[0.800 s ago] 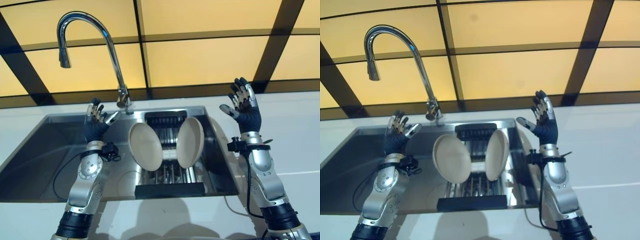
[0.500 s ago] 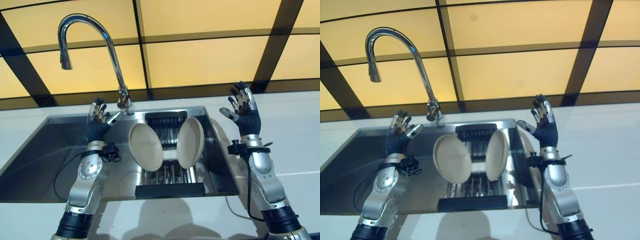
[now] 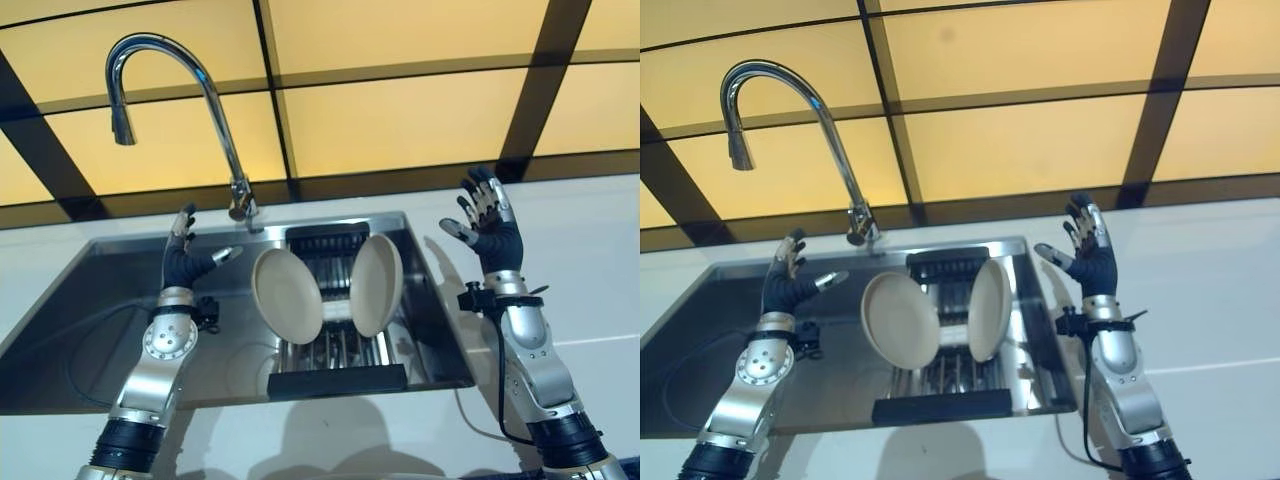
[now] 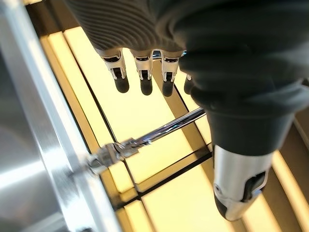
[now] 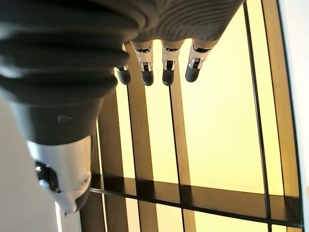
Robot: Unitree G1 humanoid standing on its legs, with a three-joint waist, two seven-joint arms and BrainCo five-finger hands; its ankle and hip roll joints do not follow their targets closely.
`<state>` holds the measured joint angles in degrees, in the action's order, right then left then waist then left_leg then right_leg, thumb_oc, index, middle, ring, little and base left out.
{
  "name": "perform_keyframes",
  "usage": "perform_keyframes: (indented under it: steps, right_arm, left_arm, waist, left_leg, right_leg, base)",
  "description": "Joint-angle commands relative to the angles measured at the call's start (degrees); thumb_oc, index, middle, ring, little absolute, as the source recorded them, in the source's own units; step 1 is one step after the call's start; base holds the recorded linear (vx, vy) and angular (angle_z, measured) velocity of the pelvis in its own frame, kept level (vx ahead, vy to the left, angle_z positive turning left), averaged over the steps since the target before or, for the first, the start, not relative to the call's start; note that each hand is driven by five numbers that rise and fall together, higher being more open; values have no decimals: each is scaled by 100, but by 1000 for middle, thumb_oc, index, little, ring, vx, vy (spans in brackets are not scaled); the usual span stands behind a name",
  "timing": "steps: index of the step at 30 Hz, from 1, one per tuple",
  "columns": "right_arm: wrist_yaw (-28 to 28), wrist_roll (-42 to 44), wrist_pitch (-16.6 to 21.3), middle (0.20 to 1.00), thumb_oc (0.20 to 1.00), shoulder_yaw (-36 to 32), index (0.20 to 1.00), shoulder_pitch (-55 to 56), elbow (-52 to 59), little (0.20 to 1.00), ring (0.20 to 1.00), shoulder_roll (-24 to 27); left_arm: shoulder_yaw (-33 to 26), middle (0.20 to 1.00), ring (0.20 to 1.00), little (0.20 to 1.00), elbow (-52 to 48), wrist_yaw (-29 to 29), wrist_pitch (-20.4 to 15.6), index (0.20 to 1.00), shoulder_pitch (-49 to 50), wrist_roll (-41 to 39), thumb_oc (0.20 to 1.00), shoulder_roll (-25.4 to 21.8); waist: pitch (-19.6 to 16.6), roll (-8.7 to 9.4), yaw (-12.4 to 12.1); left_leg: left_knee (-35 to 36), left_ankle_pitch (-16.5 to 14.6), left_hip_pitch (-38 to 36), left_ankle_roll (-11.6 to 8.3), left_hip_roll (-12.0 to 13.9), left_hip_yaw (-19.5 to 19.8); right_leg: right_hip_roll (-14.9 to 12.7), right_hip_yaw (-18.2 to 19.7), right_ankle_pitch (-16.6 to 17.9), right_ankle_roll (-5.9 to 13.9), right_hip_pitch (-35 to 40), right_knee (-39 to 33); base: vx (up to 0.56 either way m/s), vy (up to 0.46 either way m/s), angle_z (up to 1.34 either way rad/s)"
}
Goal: Pick up plates and place into dishwasher.
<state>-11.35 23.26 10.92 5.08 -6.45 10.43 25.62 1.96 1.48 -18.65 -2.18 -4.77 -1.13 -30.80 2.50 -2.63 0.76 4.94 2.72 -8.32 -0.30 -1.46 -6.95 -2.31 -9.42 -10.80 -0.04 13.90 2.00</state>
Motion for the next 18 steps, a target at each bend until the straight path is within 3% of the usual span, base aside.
perform_keyframes:
  steps: [1, 6, 15, 18]
  right_arm:
    - [113, 152, 277, 1000, 1000, -199, 1000, -169, 118, 1000, 1000, 189]
    - [190, 252, 235, 1000, 1000, -262, 1000, -121, 96, 1000, 1000, 320]
    - [306, 390, 213, 1000, 1000, -267, 1000, -33, 2, 1000, 1000, 568]
    - [331, 450, 211, 1000, 1000, -262, 1000, 13, -13, 1000, 1000, 655]
  left_arm:
    - [-277, 1000, 1000, 1000, 558, -213, -534, 1000, -437, 971, 1000, -574]
    - [-94, 1000, 1000, 1000, 1013, -269, -721, 1000, -456, 2095, 1000, -1125]
    - [543, 1000, 1000, 1000, 1405, -974, -1192, 1000, -529, 4210, 1000, -2222]
    - [805, 1000, 1000, 1000, 1413, -1191, -1193, 1000, -549, 4847, 1000, -2572]
  waist:
    - [-205, 16, 60]
    - [-207, -36, 122]
    - [-175, -157, 244]
    - [-153, -198, 296]
  left_leg:
    - [-305, -781, -160, -155, 317, -88]
    - [-298, -779, -149, -144, 294, -162]
    - [-258, -773, -122, -125, 238, -281]
    - [-242, -770, -108, -121, 224, -328]
  right_leg:
    - [-193, 14, 778, 465, -544, -543]
    - [-221, 38, 802, 488, -572, -557]
    - [-272, 87, 874, 552, -636, -612]
    - [-288, 102, 901, 573, -667, -632]
  base:
    - [30, 40, -8]
    - [31, 39, -4]
    - [45, 48, -2]
    - [48, 41, -4]
